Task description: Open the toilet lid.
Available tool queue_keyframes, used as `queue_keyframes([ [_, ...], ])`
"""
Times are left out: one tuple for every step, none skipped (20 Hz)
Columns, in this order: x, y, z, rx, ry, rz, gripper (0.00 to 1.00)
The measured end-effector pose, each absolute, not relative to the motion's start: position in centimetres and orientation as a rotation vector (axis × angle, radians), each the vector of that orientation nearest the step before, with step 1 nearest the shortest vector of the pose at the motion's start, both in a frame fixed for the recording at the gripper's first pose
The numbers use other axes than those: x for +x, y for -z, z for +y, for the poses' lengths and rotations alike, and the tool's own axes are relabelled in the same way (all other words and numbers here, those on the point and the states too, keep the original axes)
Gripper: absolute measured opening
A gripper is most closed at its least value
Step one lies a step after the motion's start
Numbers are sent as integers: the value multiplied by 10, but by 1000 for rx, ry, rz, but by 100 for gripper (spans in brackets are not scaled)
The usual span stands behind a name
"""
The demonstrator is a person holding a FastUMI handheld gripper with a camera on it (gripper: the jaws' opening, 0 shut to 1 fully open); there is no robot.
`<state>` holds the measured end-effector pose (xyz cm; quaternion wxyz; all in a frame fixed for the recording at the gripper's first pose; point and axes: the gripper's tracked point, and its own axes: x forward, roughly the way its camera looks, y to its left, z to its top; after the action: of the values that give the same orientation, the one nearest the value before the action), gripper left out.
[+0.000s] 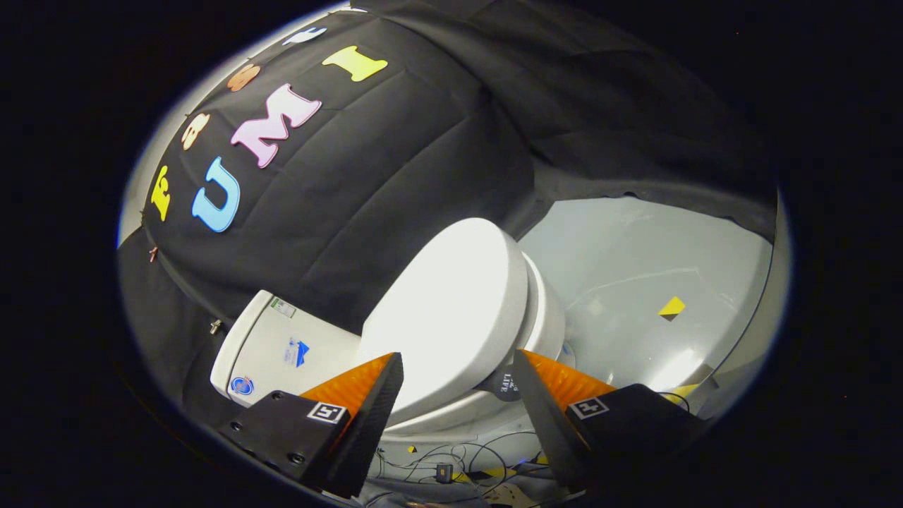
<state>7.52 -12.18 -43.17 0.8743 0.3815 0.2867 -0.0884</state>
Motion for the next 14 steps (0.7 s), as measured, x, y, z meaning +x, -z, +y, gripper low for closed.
queue_keyframes([
  [72, 439, -123, 811, 189, 606, 98],
  [71, 447, -124, 831, 194, 615, 97],
  [67, 455, -126, 856, 201, 625, 97],
  [66, 464, -127, 881, 202, 630, 97],
  [63, 474, -128, 906, 203, 632, 97],
  [62, 483, -128, 926, 206, 637, 97],
  [61, 491, -129, 948, 208, 642, 97],
  [64, 498, -130, 978, 206, 637, 96],
  [68, 503, -129, 1021, 195, 626, 95],
  [69, 508, -128, 1063, 195, 617, 90],
  [69, 515, -126, 1095, 191, 611, 87],
  [73, 516, -123, 1126, 175, 597, 87],
  [74, 518, -121, 1147, 169, 581, 79],
  [76, 523, -120, 1154, 173, 582, 70],
])
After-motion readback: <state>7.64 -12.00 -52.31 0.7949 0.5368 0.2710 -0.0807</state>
